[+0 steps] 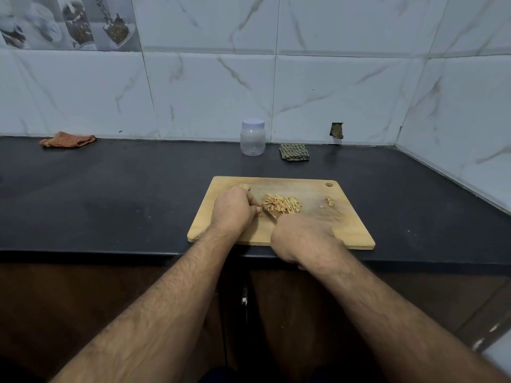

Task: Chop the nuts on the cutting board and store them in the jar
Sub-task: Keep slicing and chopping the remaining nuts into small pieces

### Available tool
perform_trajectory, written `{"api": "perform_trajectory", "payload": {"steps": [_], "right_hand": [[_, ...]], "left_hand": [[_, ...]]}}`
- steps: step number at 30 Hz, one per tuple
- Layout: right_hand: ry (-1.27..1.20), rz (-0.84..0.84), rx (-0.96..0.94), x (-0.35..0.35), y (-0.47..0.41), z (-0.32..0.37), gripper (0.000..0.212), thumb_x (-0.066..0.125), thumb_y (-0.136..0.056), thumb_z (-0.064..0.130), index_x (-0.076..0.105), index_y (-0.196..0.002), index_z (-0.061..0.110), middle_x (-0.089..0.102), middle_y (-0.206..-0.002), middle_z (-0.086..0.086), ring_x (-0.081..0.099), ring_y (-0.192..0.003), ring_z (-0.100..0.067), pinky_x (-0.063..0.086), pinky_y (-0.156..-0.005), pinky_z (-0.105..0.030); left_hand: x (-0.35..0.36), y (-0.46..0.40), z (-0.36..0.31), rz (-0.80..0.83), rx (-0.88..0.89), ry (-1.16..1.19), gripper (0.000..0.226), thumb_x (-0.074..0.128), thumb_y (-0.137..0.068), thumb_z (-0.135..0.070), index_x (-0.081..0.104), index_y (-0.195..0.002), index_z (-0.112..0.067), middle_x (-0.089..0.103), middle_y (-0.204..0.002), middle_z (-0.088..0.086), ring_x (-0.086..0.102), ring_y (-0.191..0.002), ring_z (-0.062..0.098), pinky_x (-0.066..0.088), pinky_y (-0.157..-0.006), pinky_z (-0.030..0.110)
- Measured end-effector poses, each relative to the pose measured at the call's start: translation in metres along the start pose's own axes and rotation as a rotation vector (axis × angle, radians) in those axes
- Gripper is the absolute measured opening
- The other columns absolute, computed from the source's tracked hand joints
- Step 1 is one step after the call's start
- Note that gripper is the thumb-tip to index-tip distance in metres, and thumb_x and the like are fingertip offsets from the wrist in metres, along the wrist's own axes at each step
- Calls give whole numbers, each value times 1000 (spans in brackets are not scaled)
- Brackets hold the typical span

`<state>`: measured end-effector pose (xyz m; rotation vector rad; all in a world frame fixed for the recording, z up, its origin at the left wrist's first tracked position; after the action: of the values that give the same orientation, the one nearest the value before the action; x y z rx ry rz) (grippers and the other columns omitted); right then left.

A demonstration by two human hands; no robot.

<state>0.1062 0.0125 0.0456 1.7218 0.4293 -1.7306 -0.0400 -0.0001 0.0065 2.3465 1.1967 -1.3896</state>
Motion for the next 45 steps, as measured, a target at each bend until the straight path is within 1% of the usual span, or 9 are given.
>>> {"api": "perform_trajectory", "payload": {"steps": [6, 9, 20, 24, 28, 33, 36, 40, 45], "right_hand": [[-30, -50, -2, -2, 0, -2, 23, 49, -95, 16, 62, -112, 10, 58, -87, -6, 62, -79, -24, 55, -72, -34], [-57, -58, -21, -4, -4, 1, 25, 45, -97, 18, 62, -113, 9, 65, -101, -8, 58, -77, -23, 53, -73, -35], [-71, -26, -35, -1, -12, 5, 27, 44, -98, 17, 60, -119, 9, 61, -96, -6, 58, -78, -22, 55, -80, -37], [-47, -4, -21, -3, -14, 11, 27, 50, -95, 14, 59, -120, 9, 52, -79, -5, 66, -87, -23, 58, -83, -37], [2, 24, -10, 0, -5, 6, 3, 55, -94, 14, 57, -94, 11, 54, -81, -6, 68, -93, -25, 58, -83, -38], [23, 31, 13, -1, 4, -4, 13, 54, -93, 15, 60, -103, 11, 62, -101, -9, 67, -90, -26, 58, -83, -39], [-12, -1, 18, -4, -2, -3, 3, 51, -93, 15, 53, -93, 13, 60, -92, -7, 68, -87, -26, 59, -80, -38], [-65, -40, -5, 0, -10, 0, 9, 46, -95, 18, 50, -89, 13, 58, -83, -5, 63, -77, -24, 58, -73, -36], [-85, -51, -26, 0, -12, 3, 14, 43, -98, 20, 55, -100, 15, 57, -85, -4, 62, -80, -24, 57, -76, -37]], "left_hand": [[0, 2, 0, -19, -20, 11, 6, 74, -86, -26, 78, -88, -21, 73, -94, -4, 55, -82, 10, 40, -72, 24], [0, 2, -1, -14, -16, 2, 7, 74, -86, -25, 79, -90, -21, 73, -93, -4, 56, -81, 10, 39, -71, 24], [2, -1, -1, 8, -28, 2, 7, 74, -87, -26, 79, -91, -22, 73, -93, -5, 56, -81, 10, 38, -69, 23], [2, -1, 1, 4, -35, 14, 5, 73, -87, -24, 77, -90, -22, 73, -95, -7, 56, -81, 8, 38, -70, 22], [1, 0, 0, -9, -34, 10, 7, 73, -88, -25, 78, -91, -21, 74, -95, -4, 56, -82, 10, 39, -71, 24], [1, -1, 1, 18, -48, 16, 9, 73, -88, -25, 78, -94, -21, 74, -100, -5, 62, -92, 12, 42, -74, 24], [1, -2, 1, 43, -65, 40, 8, 74, -87, -24, 78, -93, -21, 74, -98, -4, 62, -93, 13, 44, -74, 25], [1, -3, 3, 35, -81, 49, 7, 75, -85, -24, 79, -90, -20, 74, -97, -6, 63, -92, 12, 47, -76, 26], [2, -4, 5, 38, -83, 59, 5, 76, -83, -24, 79, -83, -20, 74, -91, -7, 64, -89, 12, 46, -72, 26]]}}
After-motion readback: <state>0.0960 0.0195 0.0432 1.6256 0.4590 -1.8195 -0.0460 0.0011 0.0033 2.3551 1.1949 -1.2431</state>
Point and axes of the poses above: each hand's wrist, its own y-axis away from the middle knuckle, its own x-axis out of the palm, z = x × y, the point moved 3 cm from there along -y, towards the middle knuckle
